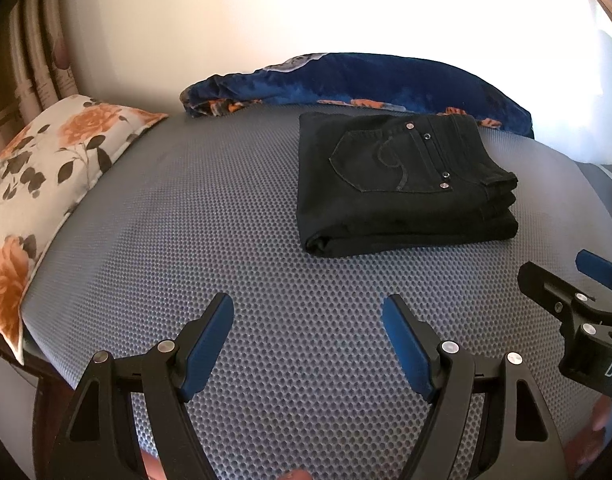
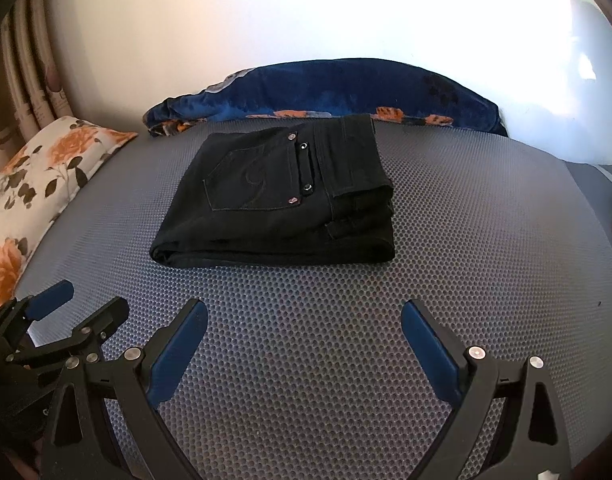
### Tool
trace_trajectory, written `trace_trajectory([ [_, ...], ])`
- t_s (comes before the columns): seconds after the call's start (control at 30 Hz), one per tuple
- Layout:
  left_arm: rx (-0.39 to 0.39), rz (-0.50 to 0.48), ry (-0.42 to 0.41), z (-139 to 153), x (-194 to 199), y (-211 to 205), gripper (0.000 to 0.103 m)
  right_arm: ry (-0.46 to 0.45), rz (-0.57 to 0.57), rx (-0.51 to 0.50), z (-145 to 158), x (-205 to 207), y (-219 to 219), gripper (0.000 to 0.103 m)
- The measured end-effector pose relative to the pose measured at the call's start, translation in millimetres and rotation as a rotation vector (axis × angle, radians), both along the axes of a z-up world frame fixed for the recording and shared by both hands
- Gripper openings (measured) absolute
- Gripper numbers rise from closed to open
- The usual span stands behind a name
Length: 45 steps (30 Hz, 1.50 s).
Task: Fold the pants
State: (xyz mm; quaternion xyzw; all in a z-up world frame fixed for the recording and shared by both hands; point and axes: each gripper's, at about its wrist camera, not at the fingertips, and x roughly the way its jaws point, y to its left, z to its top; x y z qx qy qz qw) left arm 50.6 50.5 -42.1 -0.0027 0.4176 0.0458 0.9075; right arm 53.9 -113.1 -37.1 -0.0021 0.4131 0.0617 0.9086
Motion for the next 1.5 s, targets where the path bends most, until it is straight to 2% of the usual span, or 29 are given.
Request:
trace_trajectory([
  [1.5,0.020,-0.016,0.019,-4.6,2.4,-0.8,0.077,0.071,-0.016,0.014,-17.4,3.9,-2.7,0.096],
])
